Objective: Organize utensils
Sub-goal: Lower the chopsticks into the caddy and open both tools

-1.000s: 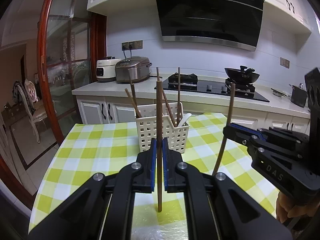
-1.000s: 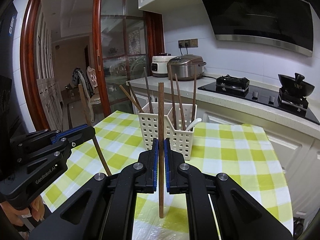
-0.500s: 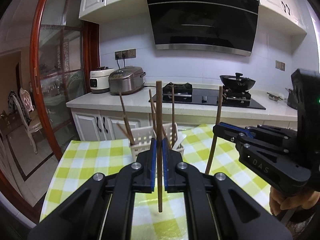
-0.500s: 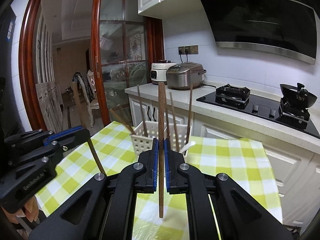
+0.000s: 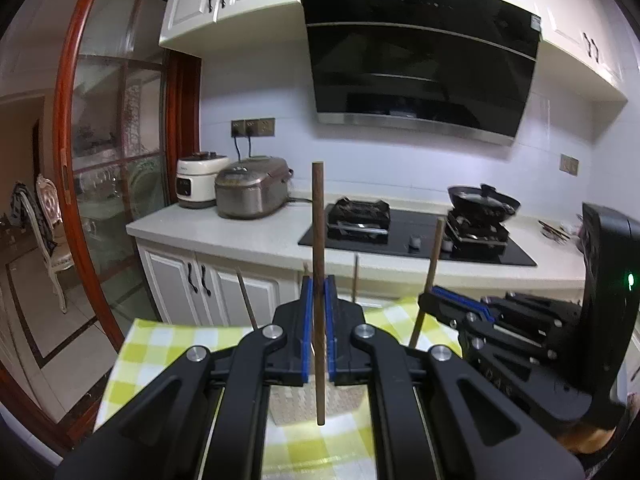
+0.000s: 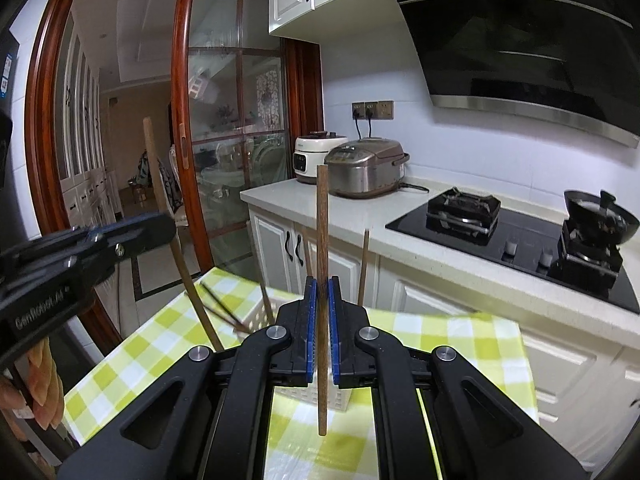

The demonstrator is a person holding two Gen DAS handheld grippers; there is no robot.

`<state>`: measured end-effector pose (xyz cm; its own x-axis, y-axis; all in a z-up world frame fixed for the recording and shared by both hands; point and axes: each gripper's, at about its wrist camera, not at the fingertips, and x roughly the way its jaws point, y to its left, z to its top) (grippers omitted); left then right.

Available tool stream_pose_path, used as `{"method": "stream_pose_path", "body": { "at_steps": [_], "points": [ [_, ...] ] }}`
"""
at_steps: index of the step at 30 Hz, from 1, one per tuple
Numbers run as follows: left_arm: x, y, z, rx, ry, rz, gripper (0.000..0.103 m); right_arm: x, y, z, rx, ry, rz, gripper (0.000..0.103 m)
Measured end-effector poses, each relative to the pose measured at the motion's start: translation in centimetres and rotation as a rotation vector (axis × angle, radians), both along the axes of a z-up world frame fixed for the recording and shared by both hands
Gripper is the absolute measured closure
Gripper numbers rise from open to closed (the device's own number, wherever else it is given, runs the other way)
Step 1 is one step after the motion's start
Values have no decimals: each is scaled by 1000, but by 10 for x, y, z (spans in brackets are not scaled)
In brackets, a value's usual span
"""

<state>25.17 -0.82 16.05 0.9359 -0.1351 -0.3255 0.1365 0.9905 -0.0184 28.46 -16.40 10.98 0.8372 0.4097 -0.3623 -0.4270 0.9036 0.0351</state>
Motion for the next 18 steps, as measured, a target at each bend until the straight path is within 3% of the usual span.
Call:
{"method": "stream_pose_path", "body": {
  "at_steps": [7,18],
  "points": [
    [46,17,15,-47,3,57,97,36,13,6,6,-13,46,97],
    [102,36,-3,-95,54,123,97,85,35,2,-13,-19,86,97]
  ]
}}
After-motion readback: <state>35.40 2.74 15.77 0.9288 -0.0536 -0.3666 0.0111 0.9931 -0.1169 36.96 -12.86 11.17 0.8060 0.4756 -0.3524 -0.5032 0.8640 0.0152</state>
